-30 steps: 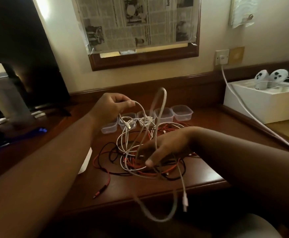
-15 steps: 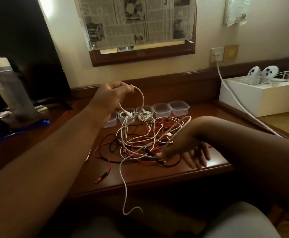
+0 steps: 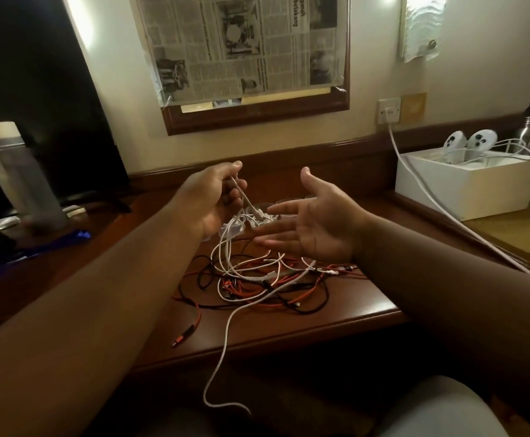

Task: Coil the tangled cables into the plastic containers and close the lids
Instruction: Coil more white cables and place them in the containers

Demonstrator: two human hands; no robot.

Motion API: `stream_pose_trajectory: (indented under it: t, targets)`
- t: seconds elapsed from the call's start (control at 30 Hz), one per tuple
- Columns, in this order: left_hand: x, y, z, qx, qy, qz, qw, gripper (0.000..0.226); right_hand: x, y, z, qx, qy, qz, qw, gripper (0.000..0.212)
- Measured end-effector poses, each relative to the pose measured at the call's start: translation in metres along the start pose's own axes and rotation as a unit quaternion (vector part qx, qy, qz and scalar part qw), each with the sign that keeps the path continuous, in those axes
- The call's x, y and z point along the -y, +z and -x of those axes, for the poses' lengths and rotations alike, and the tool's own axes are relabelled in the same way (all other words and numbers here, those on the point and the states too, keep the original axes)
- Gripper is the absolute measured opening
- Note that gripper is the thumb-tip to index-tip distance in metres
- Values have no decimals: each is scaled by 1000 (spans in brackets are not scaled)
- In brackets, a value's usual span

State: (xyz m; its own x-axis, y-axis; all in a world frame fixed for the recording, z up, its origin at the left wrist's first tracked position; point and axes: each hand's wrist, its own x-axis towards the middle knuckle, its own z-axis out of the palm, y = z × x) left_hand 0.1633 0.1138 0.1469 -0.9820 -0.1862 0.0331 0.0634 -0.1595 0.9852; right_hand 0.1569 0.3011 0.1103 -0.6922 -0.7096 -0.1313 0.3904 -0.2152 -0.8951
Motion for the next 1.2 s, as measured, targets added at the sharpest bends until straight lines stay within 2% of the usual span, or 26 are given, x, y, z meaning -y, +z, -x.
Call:
stream_pose_trajectory:
  t: [0.07, 0.1, 0.17, 0.2, 0.27, 0.37, 0.47, 0.57, 0.67, 0.7, 0.73, 0.8, 0.87, 0.9, 0.93, 0.97, 1.0, 1.03, 1.1, 1.13, 1.2]
  targets:
    - [3, 6, 4, 7, 0, -11, 1000, 17, -4, 5, -4, -83, -48, 132, 987, 65]
    - [4, 9, 7, 17, -2, -12, 1000, 16, -5, 7, -5, -95, -64, 217, 969, 54]
    - [8, 15, 11, 43, -7, -18, 999, 16, -6, 10, -5, -74, -65, 346, 933, 33]
    - [10, 17, 12, 50, -4, -31, 998, 16, -5, 12, -3, -65, -52, 376, 923, 27]
    - [13, 20, 14, 44, 18, -81, 996, 18, -2, 16, 0, -49, -23, 370, 927, 26]
    - [16, 22, 14, 29, 70, -132, 988, 34, 2, 22, -1, 17, -19, 303, 953, 42]
    - [26, 23, 13, 66, 34, -65, 995, 44, 8, 29, -6, 72, -72, 228, 968, 46]
    - [40, 26, 16, 115, -13, 37, 993, 40, 21, 36, -4, 40, -160, 200, 966, 40]
    - [52, 29, 20, 124, -66, 58, 988, 31, 37, 36, -2, -18, -254, 167, 952, 32]
    - [55, 30, 22, 130, -91, 72, 985, 24, 42, 33, -4, -44, -294, 198, 934, 29]
    - [57, 29, 24, 135, -106, 81, 982, 17, 46, 28, -7, -83, -337, 277, 896, 26]
    - [59, 25, 26, 160, -109, 76, 978, 17, 49, 16, -11, -146, -390, 499, 760, 20]
    - [56, 19, 26, 171, -66, 2, 983, 20, 48, 9, -12, -137, -335, 694, 623, 19]
    - [52, 15, 26, 162, -30, -57, 985, 17, 45, 8, -13, -126, -277, 757, 578, 19]
    - [48, 11, 24, 144, 11, -128, 981, 14, 41, 6, -14, -125, -223, 784, 566, 18]
    - [43, 6, 24, 122, 51, -211, 968, 11, 36, 5, -16, -127, -193, 780, 582, 16]
    - [39, 2, 22, 106, 97, -291, 946, 10, 31, 5, -17, -132, -183, 741, 633, 18]
    - [37, -2, 21, 95, 139, -354, 920, 8, 27, 6, -19, -137, -183, 663, 713, 20]
    - [33, -10, 23, 101, 182, -408, 889, 3, 25, 7, -18, -131, -174, 411, 885, 24]
    - [32, -13, 25, 125, 181, -416, 883, 5, 27, 6, -15, -125, -165, 286, 936, 27]
    - [29, -19, 30, 190, 150, -430, 870, 7, 34, -2, -10, -124, -145, 141, 971, 32]
